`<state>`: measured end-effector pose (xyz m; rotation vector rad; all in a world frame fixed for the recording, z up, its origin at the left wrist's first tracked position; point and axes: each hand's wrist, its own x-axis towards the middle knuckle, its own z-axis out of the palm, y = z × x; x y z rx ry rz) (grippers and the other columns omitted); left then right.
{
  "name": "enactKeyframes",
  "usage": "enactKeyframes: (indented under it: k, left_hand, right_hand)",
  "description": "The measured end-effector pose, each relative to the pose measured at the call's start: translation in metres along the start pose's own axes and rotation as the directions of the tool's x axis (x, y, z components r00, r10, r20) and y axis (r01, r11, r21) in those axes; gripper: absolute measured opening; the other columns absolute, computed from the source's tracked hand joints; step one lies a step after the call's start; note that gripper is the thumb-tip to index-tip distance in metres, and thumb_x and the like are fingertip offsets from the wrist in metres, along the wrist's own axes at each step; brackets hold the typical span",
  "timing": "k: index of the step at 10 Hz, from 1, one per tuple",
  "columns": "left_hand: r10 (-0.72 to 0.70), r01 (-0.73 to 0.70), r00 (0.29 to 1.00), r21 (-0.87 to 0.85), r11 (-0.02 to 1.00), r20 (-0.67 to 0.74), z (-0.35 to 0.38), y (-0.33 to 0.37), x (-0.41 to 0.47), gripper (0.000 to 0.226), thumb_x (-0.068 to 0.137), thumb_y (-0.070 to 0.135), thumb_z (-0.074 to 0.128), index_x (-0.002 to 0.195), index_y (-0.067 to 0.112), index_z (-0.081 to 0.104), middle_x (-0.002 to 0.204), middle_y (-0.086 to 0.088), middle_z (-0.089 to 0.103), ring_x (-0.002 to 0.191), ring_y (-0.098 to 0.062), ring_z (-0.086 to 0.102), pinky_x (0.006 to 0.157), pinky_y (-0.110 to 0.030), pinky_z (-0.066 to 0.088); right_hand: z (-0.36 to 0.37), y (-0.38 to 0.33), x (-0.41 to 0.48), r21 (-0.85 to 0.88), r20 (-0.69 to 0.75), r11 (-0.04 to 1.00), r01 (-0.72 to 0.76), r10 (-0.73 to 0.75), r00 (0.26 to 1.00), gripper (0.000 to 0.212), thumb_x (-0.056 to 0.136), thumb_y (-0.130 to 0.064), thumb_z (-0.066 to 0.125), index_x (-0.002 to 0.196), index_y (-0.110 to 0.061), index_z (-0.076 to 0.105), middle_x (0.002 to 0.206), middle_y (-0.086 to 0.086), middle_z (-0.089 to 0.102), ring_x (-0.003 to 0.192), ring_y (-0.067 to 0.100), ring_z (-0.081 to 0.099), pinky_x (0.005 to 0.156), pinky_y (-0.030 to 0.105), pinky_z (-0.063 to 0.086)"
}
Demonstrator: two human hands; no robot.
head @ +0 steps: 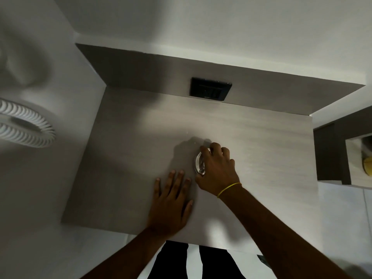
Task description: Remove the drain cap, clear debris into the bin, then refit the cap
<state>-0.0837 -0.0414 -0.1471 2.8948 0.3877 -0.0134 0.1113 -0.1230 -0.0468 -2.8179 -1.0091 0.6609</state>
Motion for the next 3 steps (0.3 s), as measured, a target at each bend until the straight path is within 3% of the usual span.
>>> enactKeyframes:
  k: [1, 2, 3]
  left_hand:
    - [-0.01, 0.01, 1.0, -0.005, 1.0, 0.019, -0.005, 0.0, 0.001, 0.072, 0.103, 0.053, 0.048, 0.166, 0.017, 0.041, 0.176, -0.012, 0.032, 0.164, -0.037, 0.027, 0.127, -0.072, 0.02]
    - [0.026, -0.027, 0.999, -0.033, 0.999, -0.03, -0.01, -0.001, 0.002, 0.074, 0.101, 0.05, 0.051, 0.165, 0.016, 0.039, 0.175, -0.011, 0.033, 0.161, -0.037, 0.033, 0.125, -0.07, 0.024]
    - [0.06, -0.074, 0.99, -0.108, 0.991, -0.131, -0.037, -0.006, 0.011, 0.069, 0.103, 0.046, 0.053, 0.163, 0.017, 0.036, 0.176, -0.012, 0.032, 0.161, -0.036, 0.035, 0.124, -0.069, 0.026]
  right_hand:
    - [0.0, -0.002, -0.001, -0.011, -0.017, 1.0, -0.002, 0.002, 1.0, 0.086, 0.07, -0.051, 0.07, 0.148, -0.025, 0.043, 0.144, 0.009, 0.043, 0.128, 0.038, 0.046, 0.089, 0.053, 0.056]
    - [-0.007, 0.002, -0.002, 0.001, -0.025, 1.0, -0.003, 0.003, 1.0, 0.102, 0.072, -0.062, 0.067, 0.159, -0.031, 0.025, 0.157, 0.006, 0.037, 0.139, 0.039, 0.041, 0.096, 0.059, 0.053]
    - [-0.026, 0.004, -0.015, 0.014, -0.155, 1.0, -0.011, 0.013, 0.988, 0.106, 0.076, -0.068, 0.059, 0.164, -0.031, 0.014, 0.169, 0.009, 0.026, 0.152, 0.041, 0.029, 0.109, 0.063, 0.044]
